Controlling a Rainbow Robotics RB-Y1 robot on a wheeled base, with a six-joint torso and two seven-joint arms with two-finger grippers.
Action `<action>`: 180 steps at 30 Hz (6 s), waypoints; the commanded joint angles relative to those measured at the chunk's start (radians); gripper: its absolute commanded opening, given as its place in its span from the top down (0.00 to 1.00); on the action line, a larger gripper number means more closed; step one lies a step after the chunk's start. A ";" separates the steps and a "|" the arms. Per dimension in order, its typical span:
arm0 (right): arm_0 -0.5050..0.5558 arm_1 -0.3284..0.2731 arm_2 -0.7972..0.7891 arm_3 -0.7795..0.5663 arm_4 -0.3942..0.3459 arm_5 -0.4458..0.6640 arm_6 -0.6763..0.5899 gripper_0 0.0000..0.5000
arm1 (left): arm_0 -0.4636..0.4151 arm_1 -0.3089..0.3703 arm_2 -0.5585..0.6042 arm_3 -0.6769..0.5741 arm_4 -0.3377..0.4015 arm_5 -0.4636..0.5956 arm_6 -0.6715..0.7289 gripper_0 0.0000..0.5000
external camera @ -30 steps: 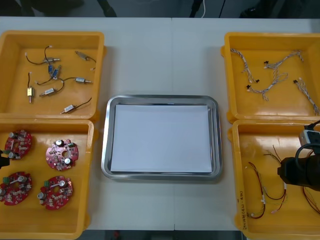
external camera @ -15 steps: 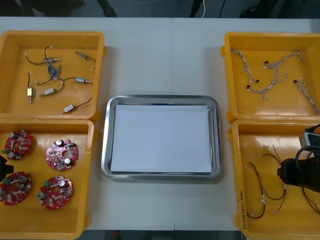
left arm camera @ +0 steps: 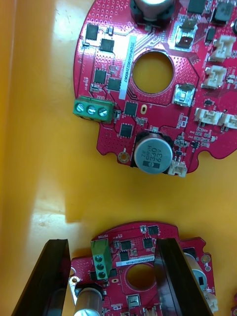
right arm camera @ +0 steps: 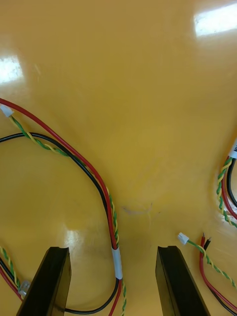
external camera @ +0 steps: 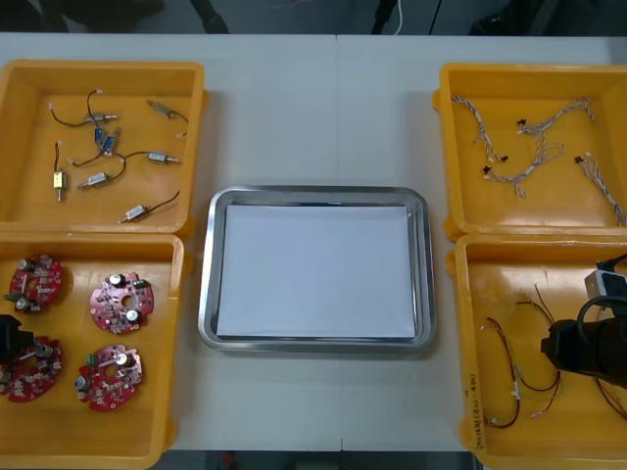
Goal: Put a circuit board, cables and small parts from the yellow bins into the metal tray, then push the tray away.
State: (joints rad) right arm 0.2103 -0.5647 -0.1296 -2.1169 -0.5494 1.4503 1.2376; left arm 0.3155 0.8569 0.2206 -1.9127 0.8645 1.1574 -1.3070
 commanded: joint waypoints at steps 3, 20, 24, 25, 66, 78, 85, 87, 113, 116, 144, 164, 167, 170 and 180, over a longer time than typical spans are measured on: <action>0.032 0.014 0.022 -0.003 -0.004 -0.008 -0.015 0.00 | 0.057 0.045 -0.014 -0.005 -0.008 -0.030 0.032 0.00; 0.049 0.014 0.067 0.011 0.071 -0.051 -0.007 0.00 | 0.063 0.044 -0.037 0.011 -0.028 -0.068 0.028 0.00; 0.058 0.014 0.071 0.011 0.071 -0.065 -0.007 0.00 | 0.060 0.044 -0.040 0.014 -0.033 -0.070 0.028 0.00; 0.063 0.014 0.070 0.011 0.071 -0.071 -0.009 0.00 | 0.060 0.044 -0.038 0.014 -0.035 -0.070 0.028 0.00; 0.090 0.012 0.059 -0.006 0.059 -0.154 -0.006 1.00 | -0.021 0.074 0.045 -0.057 -0.016 0.122 0.022 1.00; 0.055 0.008 -0.088 -0.193 0.023 0.070 -0.001 1.00 | -0.115 0.080 0.102 -0.155 0.018 0.341 0.051 1.00; 0.011 0.002 -0.220 -0.267 -0.113 0.222 -0.001 1.00 | -0.164 0.087 0.105 -0.227 0.024 0.447 0.081 1.00; -0.006 -0.011 -0.249 -0.284 -0.147 0.274 -0.007 1.00 | -0.182 0.090 0.105 -0.256 0.031 0.481 0.129 1.00; -0.192 -0.274 -0.360 -0.299 -0.472 0.441 -0.043 1.00 | -0.480 0.103 -0.138 -0.459 0.077 0.665 0.505 1.00; -0.238 -0.277 -0.331 -0.301 -0.501 0.458 -0.049 1.00 | -0.516 0.102 -0.181 -0.465 0.068 0.665 0.520 1.00; -0.552 -0.366 0.024 -0.301 -0.570 0.470 -0.049 1.00 | -0.840 -0.024 -0.603 -0.390 -0.116 0.574 0.611 1.00; -0.723 -0.402 0.269 -0.299 -0.535 0.470 -0.060 1.00 | -0.967 -0.154 -0.836 -0.233 -0.286 0.493 0.680 1.00; -0.744 -0.414 0.306 -0.301 -0.527 0.470 -0.067 1.00 | -0.967 -0.162 -0.874 -0.223 -0.318 0.481 0.700 1.00; -0.747 -0.414 0.306 -0.301 -0.531 0.470 -0.069 1.00 | -0.967 -0.164 -0.893 -0.213 -0.329 0.469 0.712 1.00; -0.759 -0.412 0.306 -0.301 -0.569 0.470 -0.073 1.00 | -0.967 -0.177 -0.980 -0.126 -0.404 0.351 0.755 1.00</action>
State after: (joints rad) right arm -0.5156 -0.9431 0.1733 -2.3922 -1.1074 1.9162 1.1891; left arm -0.6145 0.7040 -0.7269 -2.0547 0.4865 1.5457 -0.6044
